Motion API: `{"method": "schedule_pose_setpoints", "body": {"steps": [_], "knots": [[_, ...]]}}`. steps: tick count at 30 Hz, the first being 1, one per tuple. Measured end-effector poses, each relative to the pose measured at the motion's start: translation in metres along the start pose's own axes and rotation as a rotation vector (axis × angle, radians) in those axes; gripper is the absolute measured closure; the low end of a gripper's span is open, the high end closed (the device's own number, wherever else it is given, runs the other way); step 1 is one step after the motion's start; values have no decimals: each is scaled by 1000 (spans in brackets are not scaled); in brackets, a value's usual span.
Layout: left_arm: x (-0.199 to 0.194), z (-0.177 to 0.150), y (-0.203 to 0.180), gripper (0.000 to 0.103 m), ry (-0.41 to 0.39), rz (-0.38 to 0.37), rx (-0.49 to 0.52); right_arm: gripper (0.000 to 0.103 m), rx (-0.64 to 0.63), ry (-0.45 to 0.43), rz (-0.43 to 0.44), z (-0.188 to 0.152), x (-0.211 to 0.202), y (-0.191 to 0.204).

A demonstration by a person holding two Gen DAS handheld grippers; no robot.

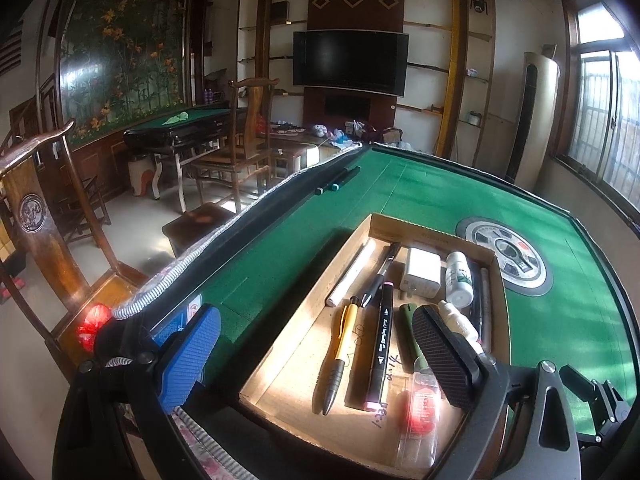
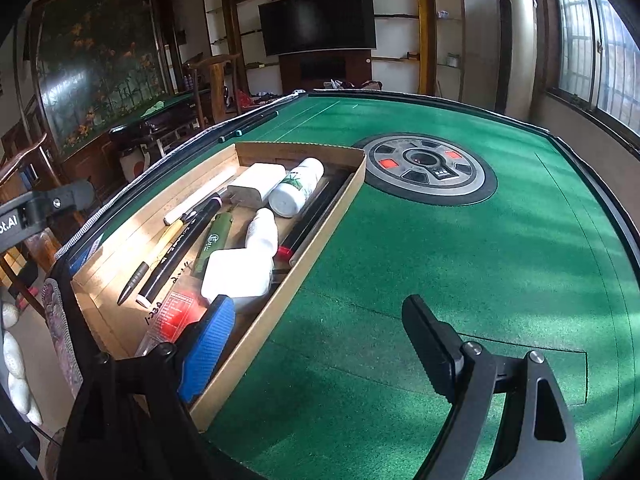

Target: Organize rigid objects

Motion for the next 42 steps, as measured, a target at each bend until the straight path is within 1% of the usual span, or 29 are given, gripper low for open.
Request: {"method": "schedule_pose_setpoints", "body": {"steps": [2,4,5,6,7,8,9,10,11,12,14,15,16,17,20,22,25,28,32,37,42], "knots": [[-4,0,0,5,-20,4,-1,18,4,-13,-1,0,-3,-1],[-16,2,0,5,-77,14,-10,18,6,-32,0,0,-6,-1],[-27,4,2,5,-132,30,-23,18,8,-55,6,0,-11,-2],[-43,7,6,5,-205,52,-42,18,9,-84,8,1,-19,-2],[-63,8,11,0,-291,69,-67,18,5,-126,4,3,-30,-2],[-80,8,15,0,-365,67,-93,18,-8,-177,-11,6,-43,-1],[-94,8,18,0,-423,62,-123,18,-24,-220,-30,9,-55,1],[-103,8,21,0,-453,63,-153,13,-45,-249,-46,13,-64,4],[-107,11,21,0,-449,64,-166,4,-69,-258,-55,19,-70,7],[-104,17,17,0,-414,43,-147,3,-87,-258,-53,25,-73,10],[-86,29,4,0,-283,-49,-57,3,-94,-252,-40,39,-75,14],[-76,33,1,0,-222,-68,-42,3,-88,-250,-34,46,-75,15],[-68,34,2,0,-185,-72,-53,3,-81,-245,-37,52,-74,16],[-62,33,4,0,-169,-67,-75,3,-73,-234,-40,57,-71,17],[-46,28,11,0,-134,-24,-105,3,-71,-172,-21,58,-58,23],[-35,24,17,0,-108,26,-108,3,-87,-137,-33,50,-47,30],[-20,17,24,0,-79,51,-128,3,-123,-98,-50,36,-32,42],[-10,13,32,0,-52,52,-156,3,-155,-75,-52,31,-25,51],[1,9,40,0,-22,50,-173,3,-198,-79,-69,32,-25,61],[11,5,39,0,24,34,-172,3,-244,-58,-89,37,-22,70],[17,1,36,0,52,23,-171,3,-250,-42,-88,42,-20,73]]}}
Point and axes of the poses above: each gripper's, at about its wrist camera, not at the fingertips, and x roughly the way its jaws point, y to its left, z to its top, the point moved 7 cm from there along x, roughly the way its jaws point, and after that the axes turned 14 degrees about y, right-handed, at the moved point
